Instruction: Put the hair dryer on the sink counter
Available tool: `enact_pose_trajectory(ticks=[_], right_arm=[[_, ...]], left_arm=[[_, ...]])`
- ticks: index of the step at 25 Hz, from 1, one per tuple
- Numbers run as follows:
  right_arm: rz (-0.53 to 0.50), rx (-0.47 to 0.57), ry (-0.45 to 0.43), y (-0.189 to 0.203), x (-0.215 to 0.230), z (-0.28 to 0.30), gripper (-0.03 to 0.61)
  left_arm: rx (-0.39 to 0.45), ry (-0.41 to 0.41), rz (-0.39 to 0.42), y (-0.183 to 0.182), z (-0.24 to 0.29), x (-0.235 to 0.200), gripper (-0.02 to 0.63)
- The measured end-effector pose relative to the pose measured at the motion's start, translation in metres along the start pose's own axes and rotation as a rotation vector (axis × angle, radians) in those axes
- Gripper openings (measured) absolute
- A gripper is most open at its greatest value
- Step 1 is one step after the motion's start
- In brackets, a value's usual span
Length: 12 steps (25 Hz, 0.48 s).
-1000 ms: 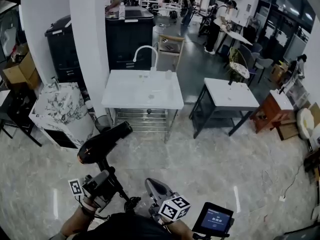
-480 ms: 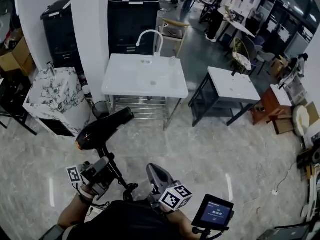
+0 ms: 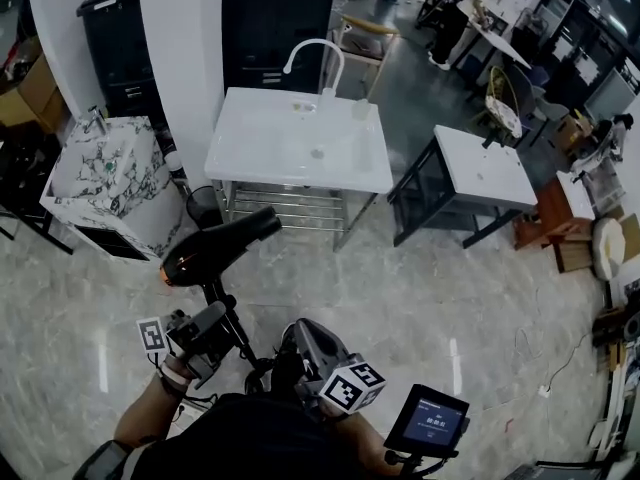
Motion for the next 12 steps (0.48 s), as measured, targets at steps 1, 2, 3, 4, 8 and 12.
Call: enact_pose_trajectory(ticks=[1,2,3,4,8,12], right_arm=[[0.006,-0.006,-0.014,-0.005,0.007,0.008,0.006],[0.012,-0.013,-0.027,-0.011,0.015,0.016,0.006],[0.017,-0.02,-0.039,-0.018,0.023,0.025,0.006],[0.021,-0.026,-0.051,-0.026,0.032,0.034,0.006],[0.031,-0.053,-0.089,-0.063,0.071,0.065,0.006],[0.045,-0.077,-0.114,-0.094,0.106,0.087,0.006]], left_arm=[[0.008,-0.002,0.002,-0.007,0.006,-0.002,0.156],[0.016,-0.006,0.004,-0.014,0.013,-0.005,0.156],[0.024,-0.01,0.008,-0.022,0.02,-0.007,0.156],[0.033,-0.015,0.013,-0.031,0.028,-0.009,0.156],[0.072,-0.033,0.037,-0.065,0.064,-0.02,0.156],[0.103,-0.051,0.057,-0.093,0.098,-0.031,0.156]])
Point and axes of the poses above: the fingertips, and each gripper's own axes: z forward along the fingers, x to its right, y out of its underside, the point moved 5 cm from there along -z, backward along the fingers, and after that the axes turned 14 degrees about -y, right-handed, at the moved point
